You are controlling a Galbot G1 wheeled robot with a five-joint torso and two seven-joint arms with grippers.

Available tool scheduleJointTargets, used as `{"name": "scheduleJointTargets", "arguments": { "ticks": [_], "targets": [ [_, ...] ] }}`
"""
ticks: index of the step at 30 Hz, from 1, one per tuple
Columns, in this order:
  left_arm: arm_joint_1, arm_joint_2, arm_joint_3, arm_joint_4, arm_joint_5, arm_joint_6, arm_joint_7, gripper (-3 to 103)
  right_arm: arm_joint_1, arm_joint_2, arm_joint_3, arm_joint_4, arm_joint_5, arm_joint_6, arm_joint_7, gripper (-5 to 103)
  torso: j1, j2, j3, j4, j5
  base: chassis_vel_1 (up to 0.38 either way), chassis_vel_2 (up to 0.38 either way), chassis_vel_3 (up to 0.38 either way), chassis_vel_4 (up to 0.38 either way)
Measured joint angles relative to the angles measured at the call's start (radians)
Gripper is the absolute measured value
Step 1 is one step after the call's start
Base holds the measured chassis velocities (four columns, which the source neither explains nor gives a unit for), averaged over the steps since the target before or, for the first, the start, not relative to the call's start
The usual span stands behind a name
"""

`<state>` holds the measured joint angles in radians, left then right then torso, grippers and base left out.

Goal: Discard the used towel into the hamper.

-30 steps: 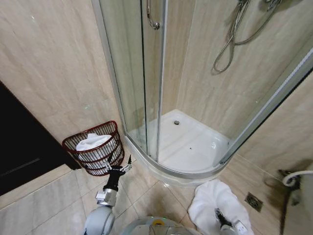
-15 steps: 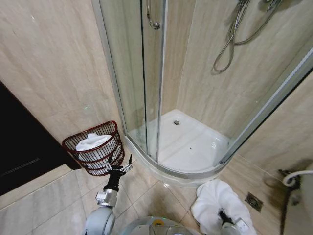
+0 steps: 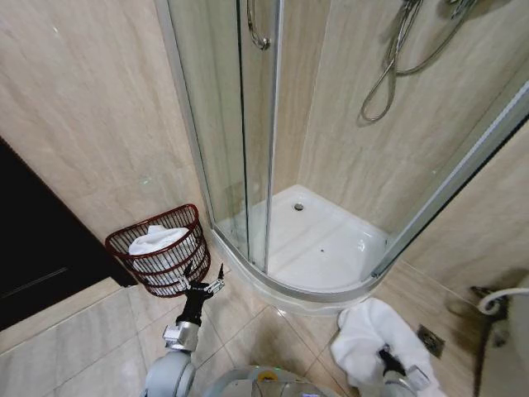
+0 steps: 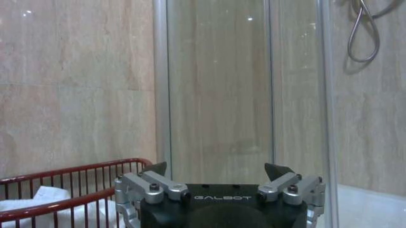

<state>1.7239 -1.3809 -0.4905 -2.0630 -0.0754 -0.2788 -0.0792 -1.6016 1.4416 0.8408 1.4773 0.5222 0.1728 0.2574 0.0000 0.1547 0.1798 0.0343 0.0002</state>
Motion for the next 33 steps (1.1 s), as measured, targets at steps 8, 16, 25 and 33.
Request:
{"name": "scheduleJointTargets", "arguments": {
  "ticks": [8, 16, 25, 33],
  "targets": [
    [-0.002, -0.008, 0.004, 0.006, -0.001, -0.006, -0.001, 100, -0.097, 0.042, 0.065, 0.139, -0.299, 0.169, -0.006, 14, 0.0, 0.0, 0.0, 0.0, 0.0, 0.0, 0.0, 0.0, 0.0],
    [-0.001, -0.014, 0.007, 0.005, -0.001, -0.01, -0.006, 100, -0.232, 0.102, 0.105, 0.45, -0.385, 0.224, -0.081, 14, 0.0, 0.0, 0.0, 0.0, -0.0008, 0.0, 0.0, 0.0, 0.0],
    [0.009, -0.012, 0.0, -0.008, -0.017, -0.013, -0.021, 100, -0.329, 0.166, 0.059, 0.709, -0.42, 0.205, -0.082, 14, 0.0, 0.0, 0.0, 0.0001, -0.0004, 0.0, 0.0, 0.0, 0.0],
    [0.016, -0.011, -0.002, -0.013, -0.028, -0.013, -0.024, 100, -0.34, 0.166, 0.016, 0.753, -0.451, 0.186, -0.078, 14, 0.0, 0.0, 0.0, 0.0001, -0.0001, 0.0, 0.0, 0.0, 0.0]
  ]
}}
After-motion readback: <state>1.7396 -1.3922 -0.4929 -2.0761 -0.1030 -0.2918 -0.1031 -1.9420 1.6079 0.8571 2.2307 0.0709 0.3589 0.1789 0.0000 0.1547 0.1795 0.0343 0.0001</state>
